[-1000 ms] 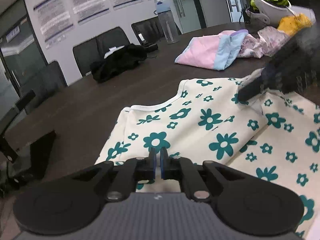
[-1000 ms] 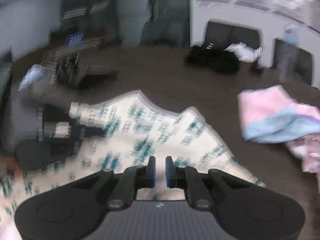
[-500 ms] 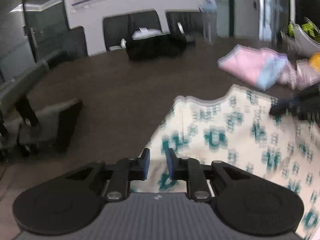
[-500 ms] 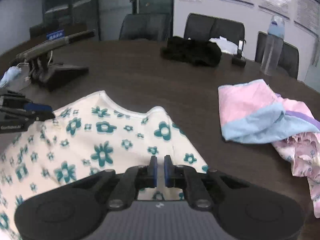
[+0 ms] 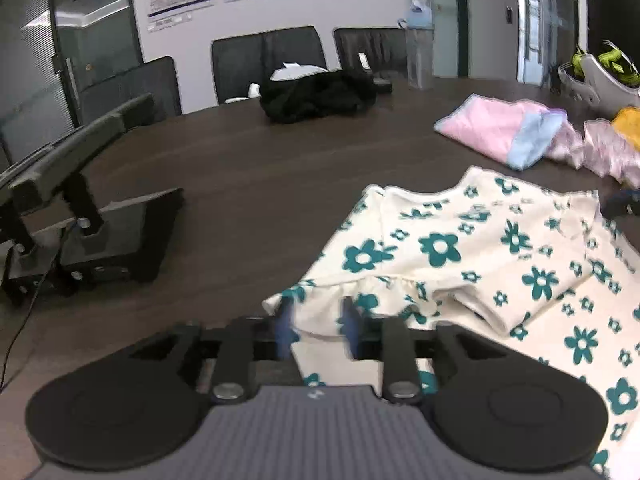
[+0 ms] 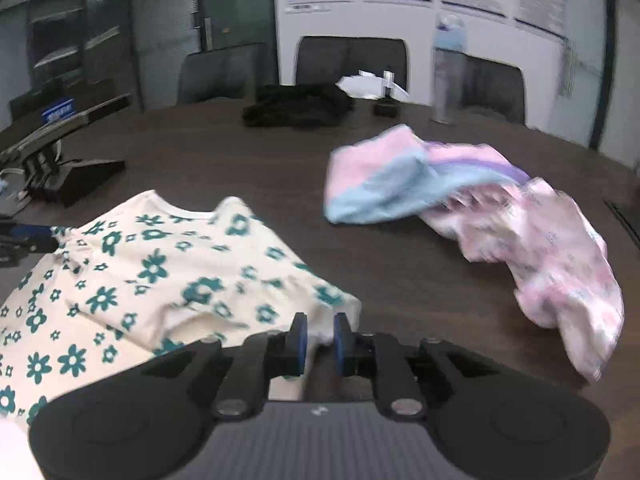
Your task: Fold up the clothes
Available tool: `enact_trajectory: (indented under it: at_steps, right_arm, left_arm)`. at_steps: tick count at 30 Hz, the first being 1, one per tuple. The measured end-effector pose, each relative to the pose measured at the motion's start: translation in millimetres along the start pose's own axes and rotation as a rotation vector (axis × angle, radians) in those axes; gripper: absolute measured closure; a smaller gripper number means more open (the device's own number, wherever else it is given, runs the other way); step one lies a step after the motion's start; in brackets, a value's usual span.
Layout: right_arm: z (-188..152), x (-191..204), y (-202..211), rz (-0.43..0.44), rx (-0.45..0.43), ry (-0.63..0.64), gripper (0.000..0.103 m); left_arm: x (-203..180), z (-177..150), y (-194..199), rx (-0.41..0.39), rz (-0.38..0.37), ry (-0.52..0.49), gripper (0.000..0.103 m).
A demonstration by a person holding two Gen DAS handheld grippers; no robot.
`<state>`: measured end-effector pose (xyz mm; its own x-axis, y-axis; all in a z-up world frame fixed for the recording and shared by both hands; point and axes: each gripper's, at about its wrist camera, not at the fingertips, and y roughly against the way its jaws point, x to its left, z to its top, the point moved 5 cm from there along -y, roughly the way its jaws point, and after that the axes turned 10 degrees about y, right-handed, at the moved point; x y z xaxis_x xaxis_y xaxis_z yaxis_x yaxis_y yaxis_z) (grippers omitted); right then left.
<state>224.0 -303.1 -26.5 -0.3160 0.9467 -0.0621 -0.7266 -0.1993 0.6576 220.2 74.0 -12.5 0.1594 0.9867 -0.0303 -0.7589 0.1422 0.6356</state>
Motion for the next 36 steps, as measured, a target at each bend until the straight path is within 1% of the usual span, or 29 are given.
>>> enact_trajectory:
  at_steps: [1, 2, 4, 6, 8, 10, 11, 12, 13, 14, 15, 16, 17, 19, 22, 24, 27, 28, 32, 36]
  right_arm:
    - [-2, -5, 0, 0.005, 0.002, -0.025, 0.086]
    - [-3, -9, -1, 0.01, 0.002, -0.052, 0.081]
    - [-1, -17, -5, 0.025, -0.012, -0.123, 0.072]
    - [2, -24, -7, 0.046, -0.019, -0.185, 0.072]
    - [3, -30, -9, 0.068, -0.024, -0.237, 0.071]
    - [4, -34, -10, 0.1, -0.036, -0.29, 0.069]
    - [5, -34, -12, 0.111, -0.039, -0.309, 0.069]
    - [5, -33, -14, 0.104, -0.032, -0.306, 0.07]
    - [5, -29, -18, 0.084, -0.018, -0.289, 0.07]
    - [4, -25, -21, 0.064, -0.006, -0.267, 0.075]
    - [4, -21, -23, 0.05, 0.001, -0.248, 0.081]
    - [3, -17, -24, 0.047, -0.002, -0.233, 0.094]
    - [3, -13, -25, 0.038, -0.006, -0.216, 0.098]
    - [2, -8, -25, 0.008, -0.02, -0.185, 0.101]
    - [0, -16, -24, -0.002, -0.038, -0.251, 0.103]
    - [-3, -23, -24, 0.011, -0.047, -0.299, 0.103]
    - [-7, -27, -23, -0.016, -0.053, -0.322, 0.103]
    - [-7, -27, -23, -0.013, -0.055, -0.327, 0.103]
    - [1, -19, -25, -0.022, -0.072, -0.281, 0.103]
    - [28, -17, -50, -0.029, -0.056, -0.23, 0.103]
  left_arm:
    - [5, 1, -3, 0.013, 0.01, 0.029, 0.044]
    - [10, 2, -6, 0.028, 0.018, 0.061, 0.044]
    - [15, 4, -10, 0.044, -0.028, 0.141, 0.045]
    - [18, 6, -7, 0.055, -0.073, 0.21, 0.045]
    - [23, 9, 0, 0.041, -0.112, 0.253, 0.044]
    - [30, 12, 2, 0.037, -0.121, 0.314, 0.044]
    - [34, 13, 0, 0.046, -0.117, 0.355, 0.045]
    - [37, 14, -4, 0.062, -0.109, 0.392, 0.046]
    - [39, 14, -9, 0.077, -0.098, 0.417, 0.057]
    - [39, 13, -13, 0.092, -0.092, 0.433, 0.079]
    - [39, 12, -16, 0.1, -0.086, 0.438, 0.086]
    - [38, 10, -19, 0.106, -0.08, 0.441, 0.092]
    - [38, 9, -19, 0.1, -0.072, 0.44, 0.098]
    - [38, 7, -19, 0.087, -0.055, 0.447, 0.099]
    - [44, 4, -17, 0.067, -0.042, 0.481, 0.1]
    - [50, 2, -17, 0.05, -0.05, 0.506, 0.1]
    - [57, 0, -15, 0.05, -0.059, 0.546, 0.1]
    - [58, 0, -15, 0.048, -0.062, 0.554, 0.1]
    - [57, 5, -17, 0.036, -0.034, 0.547, 0.1]
    - [68, 15, -24, 0.013, 0.017, 0.575, 0.1]
